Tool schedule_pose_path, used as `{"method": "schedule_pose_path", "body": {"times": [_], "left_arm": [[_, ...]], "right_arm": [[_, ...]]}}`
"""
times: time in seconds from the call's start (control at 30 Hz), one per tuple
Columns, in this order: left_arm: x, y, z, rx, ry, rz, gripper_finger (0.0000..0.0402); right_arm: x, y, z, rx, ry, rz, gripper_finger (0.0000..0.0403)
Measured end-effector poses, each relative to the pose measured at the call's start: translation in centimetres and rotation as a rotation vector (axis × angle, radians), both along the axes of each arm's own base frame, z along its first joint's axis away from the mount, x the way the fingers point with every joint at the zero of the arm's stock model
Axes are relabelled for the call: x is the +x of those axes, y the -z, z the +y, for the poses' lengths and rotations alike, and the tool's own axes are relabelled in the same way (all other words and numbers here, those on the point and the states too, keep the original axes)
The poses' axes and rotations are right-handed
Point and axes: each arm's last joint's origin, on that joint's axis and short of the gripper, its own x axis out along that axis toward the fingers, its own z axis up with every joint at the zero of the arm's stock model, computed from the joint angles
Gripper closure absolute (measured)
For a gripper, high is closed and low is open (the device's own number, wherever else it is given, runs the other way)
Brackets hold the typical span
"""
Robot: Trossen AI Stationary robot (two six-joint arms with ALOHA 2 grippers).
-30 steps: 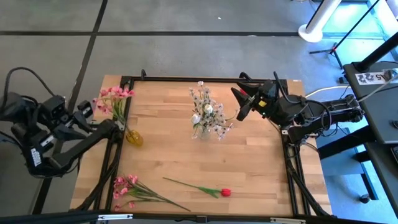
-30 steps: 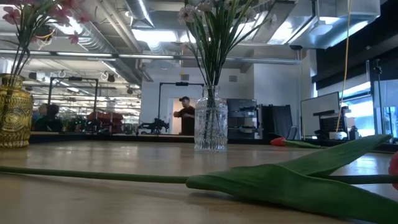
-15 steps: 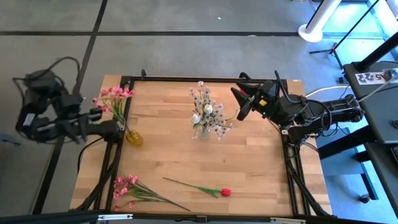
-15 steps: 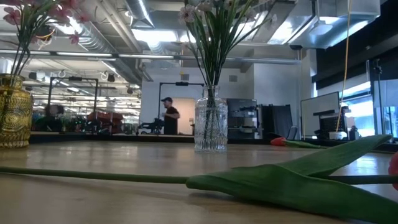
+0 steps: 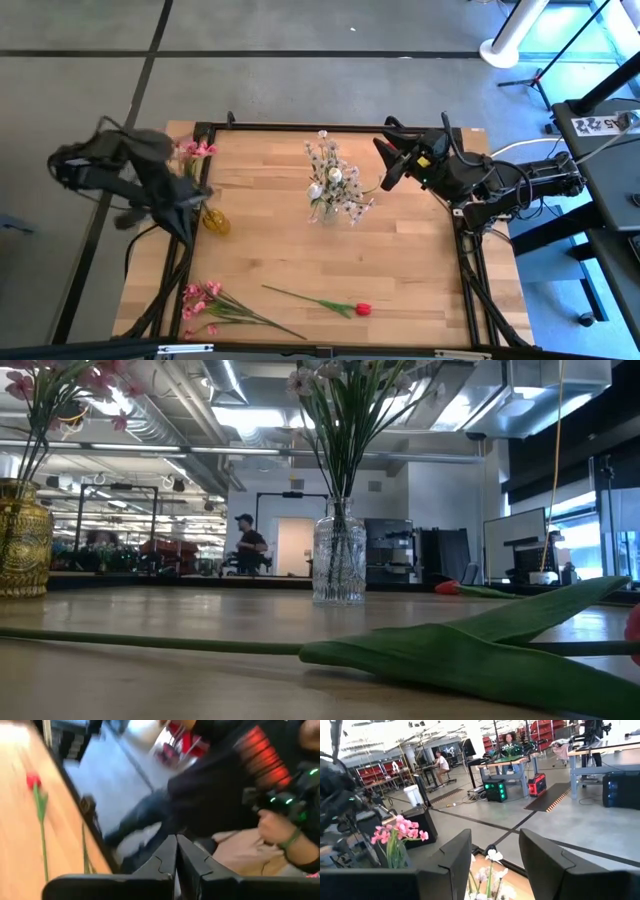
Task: Sort flowers into vase by color
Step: Put the pink flowers into the yellow vase
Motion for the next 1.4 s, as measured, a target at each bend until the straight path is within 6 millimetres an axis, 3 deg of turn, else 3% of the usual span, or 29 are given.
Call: {"method": "schedule_pose_path", "body": {"times": [0.27,0.43,0.67,0.87,1.03,1.2,1.4], "left_arm": [[3.7,3.0,-5.7,0.07,-0.048,0.4,0.04],[4.8,5.5,-8.3,0.149,-0.325,0.696,0.0398],[5.3,9.9,-12.6,0.007,-0.76,1.125,0.0345],[5.3,13.0,-17.2,-0.008,-0.859,1.29,0.0292],[5.5,15.7,-19.4,-0.071,-1.129,1.481,0.0255],[6.1,17.6,-20.7,-0.168,-1.335,1.591,0.0239],[7.3,19.8,-21.3,-0.16,-1.443,1.599,0.0237]], "right_arm": [[-0.3,0.4,-0.1,-0.034,-0.01,0.078,0.0237],[-1.0,1.1,-0.1,-0.051,-0.1,0.18,0.0237],[-2.5,2.0,-0.3,-0.083,-0.191,0.347,0.0237],[-2.8,2.9,-0.2,-0.173,-0.256,0.508,0.0197],[-3.1,3.4,-0.2,-0.155,-0.289,0.562,0.0135],[-3.2,3.6,-0.2,-0.134,-0.285,0.568,0.0091],[-3.2,3.7,-0.2,-0.133,-0.286,0.575,0.0075]]}}
